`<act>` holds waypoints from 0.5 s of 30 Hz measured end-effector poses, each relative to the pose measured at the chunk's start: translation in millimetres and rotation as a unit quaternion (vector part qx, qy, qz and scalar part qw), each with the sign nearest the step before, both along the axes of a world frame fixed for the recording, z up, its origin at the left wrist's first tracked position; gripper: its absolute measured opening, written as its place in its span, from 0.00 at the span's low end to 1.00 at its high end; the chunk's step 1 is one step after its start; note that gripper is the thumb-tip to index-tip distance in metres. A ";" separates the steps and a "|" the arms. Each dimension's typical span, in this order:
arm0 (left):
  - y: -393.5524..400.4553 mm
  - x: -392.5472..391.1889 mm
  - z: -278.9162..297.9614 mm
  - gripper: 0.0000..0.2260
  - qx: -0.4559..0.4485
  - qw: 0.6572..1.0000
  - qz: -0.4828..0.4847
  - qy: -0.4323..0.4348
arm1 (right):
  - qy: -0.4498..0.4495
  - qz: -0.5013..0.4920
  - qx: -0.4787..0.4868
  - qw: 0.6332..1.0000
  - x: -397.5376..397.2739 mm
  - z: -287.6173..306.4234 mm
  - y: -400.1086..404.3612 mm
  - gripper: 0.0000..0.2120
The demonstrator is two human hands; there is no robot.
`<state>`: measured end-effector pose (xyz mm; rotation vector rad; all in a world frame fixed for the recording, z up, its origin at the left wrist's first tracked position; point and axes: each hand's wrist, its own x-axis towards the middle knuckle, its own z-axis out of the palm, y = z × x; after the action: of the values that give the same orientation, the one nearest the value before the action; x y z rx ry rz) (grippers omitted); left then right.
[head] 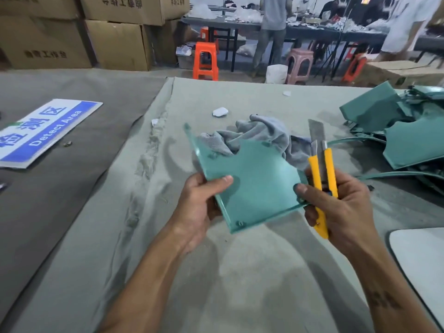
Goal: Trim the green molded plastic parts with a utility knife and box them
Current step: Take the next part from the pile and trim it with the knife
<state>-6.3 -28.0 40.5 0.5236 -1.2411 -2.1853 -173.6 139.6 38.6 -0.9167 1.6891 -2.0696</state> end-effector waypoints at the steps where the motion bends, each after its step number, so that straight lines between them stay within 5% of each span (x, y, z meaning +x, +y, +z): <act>1: -0.3 -1.8 -1.8 0.07 -0.016 1.000 0.012 -0.002 | 0.035 -0.021 0.012 0.999 -0.1 -1.5 -1.0 0.07; 2: 0.8 -4.3 -1.7 0.07 -0.016 0.999 0.036 0.003 | 0.089 -0.063 0.026 0.994 2.7 -2.1 -3.2 0.04; 5: -0.1 -9.6 -0.7 0.07 -0.001 0.991 0.127 0.029 | 0.222 -0.160 0.032 0.961 14.6 -3.3 -7.5 0.16; 10: -15.7 -3.3 4.9 0.09 0.049 0.971 0.219 0.080 | 0.258 0.135 0.089 0.952 29.8 2.2 -4.3 0.13; 15: -20.4 -1.6 5.3 0.07 0.055 0.966 0.237 0.090 | 0.284 0.138 0.170 0.934 30.5 -6.2 -8.5 0.15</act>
<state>-7.9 -48.4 45.8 0.5831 -0.8006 -1.8510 -143.2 131.1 32.4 -1.6202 1.9565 -1.3395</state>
